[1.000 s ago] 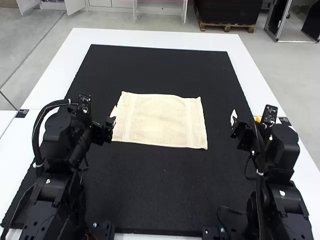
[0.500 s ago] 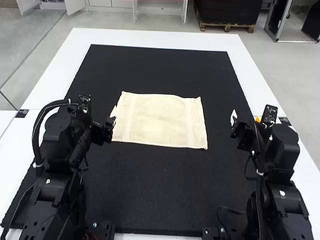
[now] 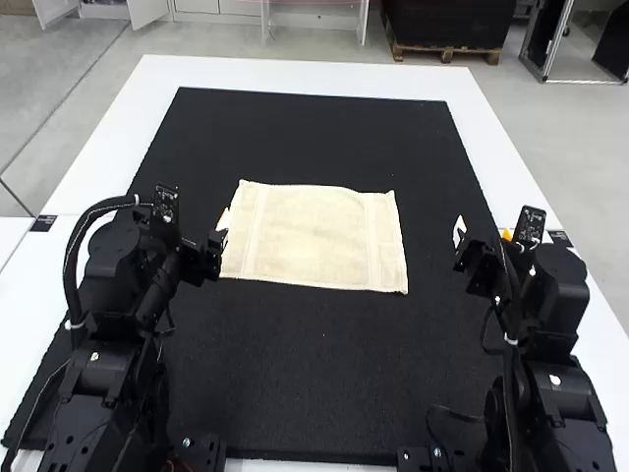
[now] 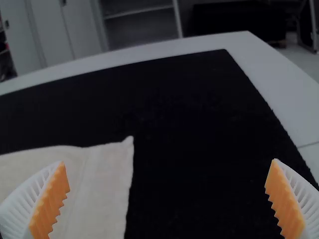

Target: Fold the towel.

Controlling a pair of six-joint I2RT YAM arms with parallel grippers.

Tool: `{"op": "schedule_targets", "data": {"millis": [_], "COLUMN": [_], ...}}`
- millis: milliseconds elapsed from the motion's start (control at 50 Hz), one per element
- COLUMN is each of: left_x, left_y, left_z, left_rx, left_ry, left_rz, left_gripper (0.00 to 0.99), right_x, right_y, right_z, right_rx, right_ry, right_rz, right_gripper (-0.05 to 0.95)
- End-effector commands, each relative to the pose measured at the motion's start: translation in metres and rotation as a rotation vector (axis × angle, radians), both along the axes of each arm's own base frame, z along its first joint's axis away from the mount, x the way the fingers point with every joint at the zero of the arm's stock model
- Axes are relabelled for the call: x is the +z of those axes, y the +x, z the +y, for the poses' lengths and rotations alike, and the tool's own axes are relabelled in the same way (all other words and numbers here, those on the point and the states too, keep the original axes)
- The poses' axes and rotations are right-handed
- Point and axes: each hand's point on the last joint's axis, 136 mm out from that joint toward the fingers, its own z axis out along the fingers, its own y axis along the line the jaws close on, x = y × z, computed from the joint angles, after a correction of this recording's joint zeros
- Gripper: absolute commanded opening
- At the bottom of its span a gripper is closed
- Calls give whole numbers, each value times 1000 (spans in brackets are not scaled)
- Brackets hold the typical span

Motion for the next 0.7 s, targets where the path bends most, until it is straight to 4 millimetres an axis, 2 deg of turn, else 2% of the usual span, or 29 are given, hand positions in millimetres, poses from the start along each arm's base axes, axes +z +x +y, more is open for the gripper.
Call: {"op": "schedule_targets", "data": {"millis": [0, 140, 260, 300, 380, 480, 560, 680], "left_x": [0, 0, 2, 4, 14, 34, 56, 76], "left_y": [0, 0, 0, 0, 0, -1, -5, -10], "left_z": [-1, -1, -3, -2, 5, 12, 13, 19], "left_rx": [-7, -7, -15, -10, 31, 77, 88, 124], "left_ry": [13, 22, 179, 184, 184, 167, 101, 89], "left_rz": [-7, -9, -43, -54, -92, -164, -250, -331], "left_gripper": [967, 967, 967, 967, 966, 966, 967, 967], "right_x": [-3, -2, 0, 2, 10, 24, 39, 68], "right_y": [0, 0, 0, 0, 0, 0, -1, -4], "right_z": [-2, -2, -1, 0, 14, 14, 11, 6], "right_rx": [-7, -7, -1, 8, 91, 90, 71, 33], "right_ry": [-9, 25, 17, -19, -74, -81, -100, -107], "right_rz": [6, 1, -4, -13, -51, -108, -168, -287], "right_gripper": [910, 911, 910, 911, 911, 911, 911, 911]}}
